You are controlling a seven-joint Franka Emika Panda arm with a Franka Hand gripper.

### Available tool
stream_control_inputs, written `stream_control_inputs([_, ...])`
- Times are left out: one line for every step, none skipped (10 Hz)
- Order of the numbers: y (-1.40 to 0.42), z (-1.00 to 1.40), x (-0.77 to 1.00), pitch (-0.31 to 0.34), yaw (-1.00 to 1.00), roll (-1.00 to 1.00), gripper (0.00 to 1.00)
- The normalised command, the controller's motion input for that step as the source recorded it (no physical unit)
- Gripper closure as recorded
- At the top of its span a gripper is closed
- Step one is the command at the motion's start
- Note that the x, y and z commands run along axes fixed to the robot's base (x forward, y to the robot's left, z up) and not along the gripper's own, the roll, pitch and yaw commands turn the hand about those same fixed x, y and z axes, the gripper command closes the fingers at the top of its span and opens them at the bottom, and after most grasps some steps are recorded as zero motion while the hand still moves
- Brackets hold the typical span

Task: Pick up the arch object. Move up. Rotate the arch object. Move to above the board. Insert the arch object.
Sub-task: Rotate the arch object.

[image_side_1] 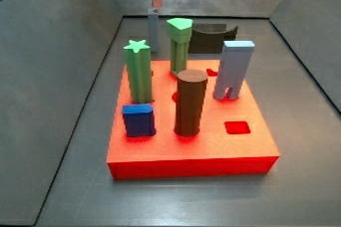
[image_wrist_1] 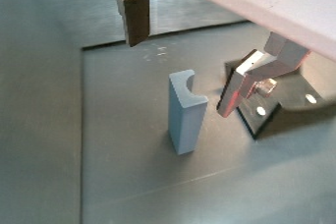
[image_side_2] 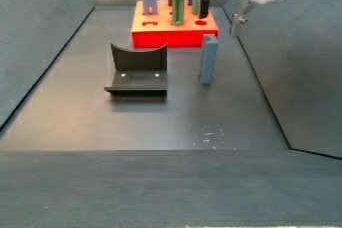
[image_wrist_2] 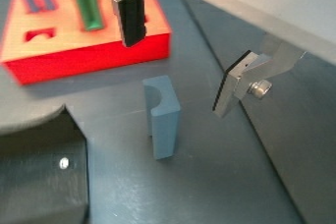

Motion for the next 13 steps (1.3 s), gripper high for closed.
stream_control_inputs([0.01,-0.04,0.04,0.002,-1.0,-0.01,0.0])
stream_control_inputs([0.01,-0.04,0.04,0.002,-1.0,-0.01,0.0])
stream_control_inputs([0.01,-0.04,0.04,0.002,-1.0,-0.01,0.0])
stream_control_inputs([0.01,-0.04,0.04,0.002,-1.0,-0.02,0.0])
stream_control_inputs([0.02,-0.04,0.04,0.003,-1.0,-0.02,0.0])
stream_control_inputs([0.02,-0.04,0.04,0.003,-0.73,-0.02,0.0])
stream_control_inputs([0.02,-0.04,0.04,0.003,-0.51,-0.02,0.0])
stream_control_inputs([0.01,-0.04,0.04,0.003,-0.27,-0.02,0.0])
stream_control_inputs([0.0,-1.0,0.0,0.003,-0.18,-0.02,0.0])
stream_control_inputs([0.0,-1.0,0.01,-0.005,-0.12,-0.02,0.0])
stream_control_inputs([0.0,-1.0,0.02,-0.023,-0.09,-0.03,0.0])
stream_control_inputs([0.01,-0.97,0.02,-0.036,-0.06,-0.04,0.0])
stream_control_inputs([0.01,-0.83,0.02,-0.042,-0.06,-0.05,0.0])
